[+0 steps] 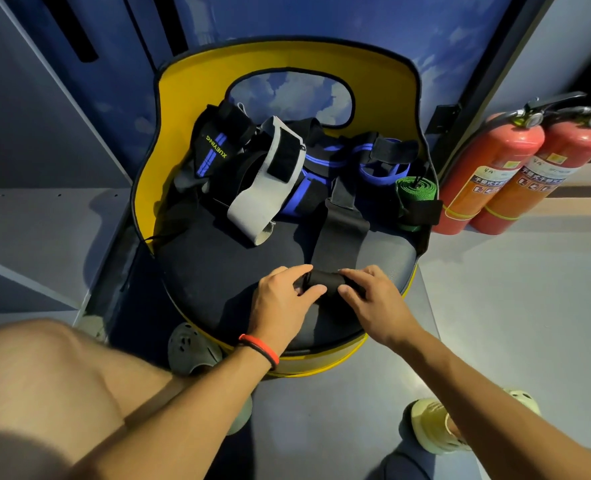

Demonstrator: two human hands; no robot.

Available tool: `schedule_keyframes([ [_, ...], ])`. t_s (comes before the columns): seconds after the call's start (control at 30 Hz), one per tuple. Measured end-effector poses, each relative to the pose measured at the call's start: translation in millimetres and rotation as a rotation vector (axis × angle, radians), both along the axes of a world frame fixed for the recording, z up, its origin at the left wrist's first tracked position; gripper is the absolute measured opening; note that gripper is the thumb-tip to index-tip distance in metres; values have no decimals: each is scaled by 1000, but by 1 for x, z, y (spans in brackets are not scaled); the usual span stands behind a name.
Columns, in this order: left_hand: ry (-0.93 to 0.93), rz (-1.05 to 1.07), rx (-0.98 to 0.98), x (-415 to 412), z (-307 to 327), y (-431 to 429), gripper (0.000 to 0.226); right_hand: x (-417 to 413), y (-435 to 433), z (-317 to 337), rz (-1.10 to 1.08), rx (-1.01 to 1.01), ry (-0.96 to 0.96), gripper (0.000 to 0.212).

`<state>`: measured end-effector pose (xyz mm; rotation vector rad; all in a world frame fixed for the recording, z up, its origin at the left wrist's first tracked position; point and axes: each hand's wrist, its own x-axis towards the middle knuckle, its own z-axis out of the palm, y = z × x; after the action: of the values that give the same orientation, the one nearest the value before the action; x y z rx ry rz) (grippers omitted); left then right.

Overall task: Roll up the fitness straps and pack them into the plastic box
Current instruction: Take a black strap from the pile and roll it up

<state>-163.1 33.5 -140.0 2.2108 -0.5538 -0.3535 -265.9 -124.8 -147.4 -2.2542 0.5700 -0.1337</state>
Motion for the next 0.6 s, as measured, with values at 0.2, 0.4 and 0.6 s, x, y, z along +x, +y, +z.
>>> schedule_keyframes([
  [0.2, 34, 73, 23, 3, -3, -12, 42, -1, 17, -6, -317, 36, -181, 28],
  [0.4, 55, 104, 86, 12, 0, -20, 48, -10, 17, -15, -226, -54, -216, 48],
  [0.6, 32, 93, 148, 11, 6, -21, 52, -3, -9, -2, -85, -64, -120, 41],
])
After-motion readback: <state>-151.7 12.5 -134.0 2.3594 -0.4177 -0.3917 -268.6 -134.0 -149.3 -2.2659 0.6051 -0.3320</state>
